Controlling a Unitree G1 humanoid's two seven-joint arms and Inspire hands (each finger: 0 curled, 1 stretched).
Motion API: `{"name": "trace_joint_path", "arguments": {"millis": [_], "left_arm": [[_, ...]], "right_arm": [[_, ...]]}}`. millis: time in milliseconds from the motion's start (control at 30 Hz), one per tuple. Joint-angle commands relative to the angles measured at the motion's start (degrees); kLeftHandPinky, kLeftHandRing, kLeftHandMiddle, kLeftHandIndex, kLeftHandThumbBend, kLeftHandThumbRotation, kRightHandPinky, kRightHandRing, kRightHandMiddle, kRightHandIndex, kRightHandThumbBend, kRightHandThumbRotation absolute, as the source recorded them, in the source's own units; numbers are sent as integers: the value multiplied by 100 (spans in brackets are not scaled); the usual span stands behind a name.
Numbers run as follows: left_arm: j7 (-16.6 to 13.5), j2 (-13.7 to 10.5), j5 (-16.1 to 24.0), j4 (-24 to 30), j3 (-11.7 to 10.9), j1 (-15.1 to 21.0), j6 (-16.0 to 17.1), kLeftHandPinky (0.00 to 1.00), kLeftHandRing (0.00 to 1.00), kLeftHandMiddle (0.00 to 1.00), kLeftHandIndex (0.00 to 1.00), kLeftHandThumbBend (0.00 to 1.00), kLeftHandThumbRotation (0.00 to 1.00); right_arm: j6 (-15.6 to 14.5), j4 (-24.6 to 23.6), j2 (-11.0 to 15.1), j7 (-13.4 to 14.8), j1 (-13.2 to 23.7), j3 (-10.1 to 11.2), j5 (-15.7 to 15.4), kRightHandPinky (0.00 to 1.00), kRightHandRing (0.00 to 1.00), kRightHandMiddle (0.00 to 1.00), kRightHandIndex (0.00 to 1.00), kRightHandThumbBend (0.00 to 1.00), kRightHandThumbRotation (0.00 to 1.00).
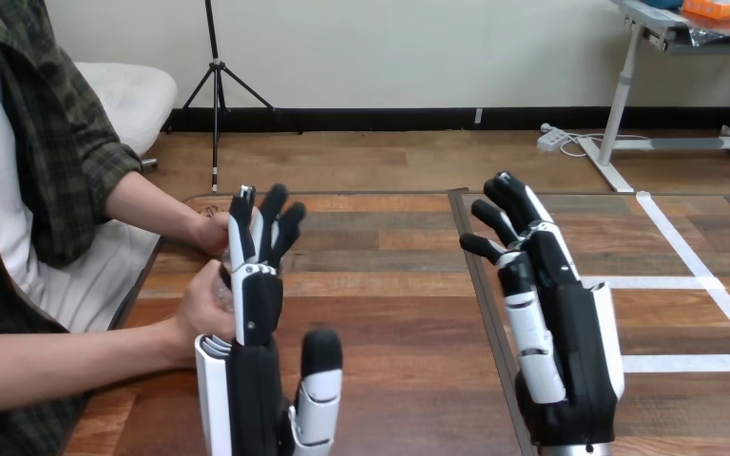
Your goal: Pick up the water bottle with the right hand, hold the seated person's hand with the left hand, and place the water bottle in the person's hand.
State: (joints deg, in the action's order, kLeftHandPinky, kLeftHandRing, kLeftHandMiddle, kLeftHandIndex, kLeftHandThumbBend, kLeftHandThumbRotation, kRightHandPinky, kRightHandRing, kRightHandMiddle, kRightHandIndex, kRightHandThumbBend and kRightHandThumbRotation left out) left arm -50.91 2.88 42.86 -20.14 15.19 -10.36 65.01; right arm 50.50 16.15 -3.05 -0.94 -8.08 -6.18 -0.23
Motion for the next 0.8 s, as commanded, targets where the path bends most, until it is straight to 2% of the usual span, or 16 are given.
{"name": "trace_joint_path", "arguments": {"millis": [0,233,467,767], "left_arm": [[-166,452,217,200,76,207,66,82,86,92,99,49,100],[-164,365,212,132,175,226,142,80,85,90,97,42,100],[1,374,70,210,314,121,60,80,84,88,94,42,100],[169,385,-84,234,396,37,65,80,84,88,94,34,100]], "right_arm": [[125,-91,-176,69,169,33,-1,77,88,91,89,35,88],[125,-125,-193,116,148,9,-7,77,88,91,88,36,92],[107,-154,-177,115,121,-24,-9,77,88,91,88,34,92],[110,-176,-169,68,102,-70,65,78,89,91,87,32,92]]}}
